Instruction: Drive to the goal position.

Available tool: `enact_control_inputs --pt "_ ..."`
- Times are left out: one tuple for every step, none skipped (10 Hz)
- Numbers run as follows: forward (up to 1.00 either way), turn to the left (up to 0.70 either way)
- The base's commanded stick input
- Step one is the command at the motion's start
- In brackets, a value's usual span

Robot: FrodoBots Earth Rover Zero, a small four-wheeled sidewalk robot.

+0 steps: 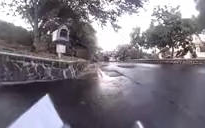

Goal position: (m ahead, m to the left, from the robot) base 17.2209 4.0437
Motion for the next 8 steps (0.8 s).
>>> enact_control_inputs --pt "0.5 0.0" --pt "0.5 0.0" --pt "0.5 0.0" --pt "0.5 -0.16" --pt "0.5 -0.39" --pt "0.5 -0.46" --pt "0.5 -0.39" --pt "0.5 -0.32"
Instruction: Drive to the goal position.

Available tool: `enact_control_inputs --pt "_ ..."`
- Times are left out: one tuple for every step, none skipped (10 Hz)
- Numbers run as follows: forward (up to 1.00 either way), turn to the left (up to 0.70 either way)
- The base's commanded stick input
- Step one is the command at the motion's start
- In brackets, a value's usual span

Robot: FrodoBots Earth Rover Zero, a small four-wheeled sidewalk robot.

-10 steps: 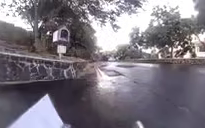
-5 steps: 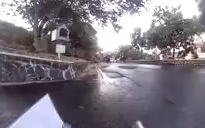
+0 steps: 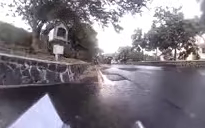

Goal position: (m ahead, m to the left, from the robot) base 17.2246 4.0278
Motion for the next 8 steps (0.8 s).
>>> enact_control_inputs --pt "0.5 -0.25" --pt "0.5 -0.18" --pt "0.5 -0.12" --pt "0.5 -0.05" --pt "0.5 0.0" --pt "0.5 0.0" --pt "0.5 0.0" --pt "0.5 0.0"
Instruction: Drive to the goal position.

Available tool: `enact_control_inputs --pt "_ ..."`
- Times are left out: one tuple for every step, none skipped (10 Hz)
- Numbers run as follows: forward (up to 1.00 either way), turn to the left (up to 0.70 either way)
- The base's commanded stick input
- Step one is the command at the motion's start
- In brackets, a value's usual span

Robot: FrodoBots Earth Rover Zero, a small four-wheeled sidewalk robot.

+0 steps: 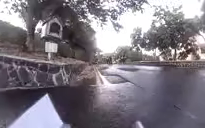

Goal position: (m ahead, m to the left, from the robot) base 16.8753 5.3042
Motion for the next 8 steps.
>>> enact_control_inputs --pt "0.5 0.0" --pt "0.5 0.0" --pt "0.5 0.0" --pt "0.5 0.0" --pt "0.5 0.0" --pt "0.5 0.0" --pt "0.5 0.0" --pt "0.5 0.0"
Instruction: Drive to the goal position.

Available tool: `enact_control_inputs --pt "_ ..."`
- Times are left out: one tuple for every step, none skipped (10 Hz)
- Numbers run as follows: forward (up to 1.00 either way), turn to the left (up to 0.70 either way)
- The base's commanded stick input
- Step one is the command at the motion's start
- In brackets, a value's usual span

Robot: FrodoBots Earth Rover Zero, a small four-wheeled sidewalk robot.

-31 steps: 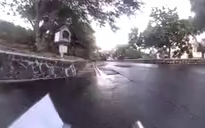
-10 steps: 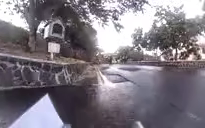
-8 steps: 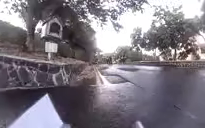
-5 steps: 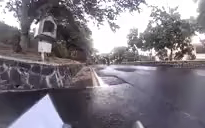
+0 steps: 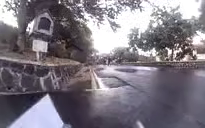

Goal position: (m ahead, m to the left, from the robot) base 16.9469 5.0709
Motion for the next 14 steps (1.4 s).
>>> enact_control_inputs --pt "0.5 0.0" --pt "0.5 0.0" --pt "0.5 0.0" --pt "0.5 0.0" --pt "0.5 0.0" --pt "0.5 0.0" --pt "0.5 0.0" --pt "0.5 0.0" --pt "0.5 0.0" --pt "0.5 0.0" --pt "0.5 0.0" --pt "0.5 0.0" --pt "0.5 0.0" --pt "0.5 0.0"
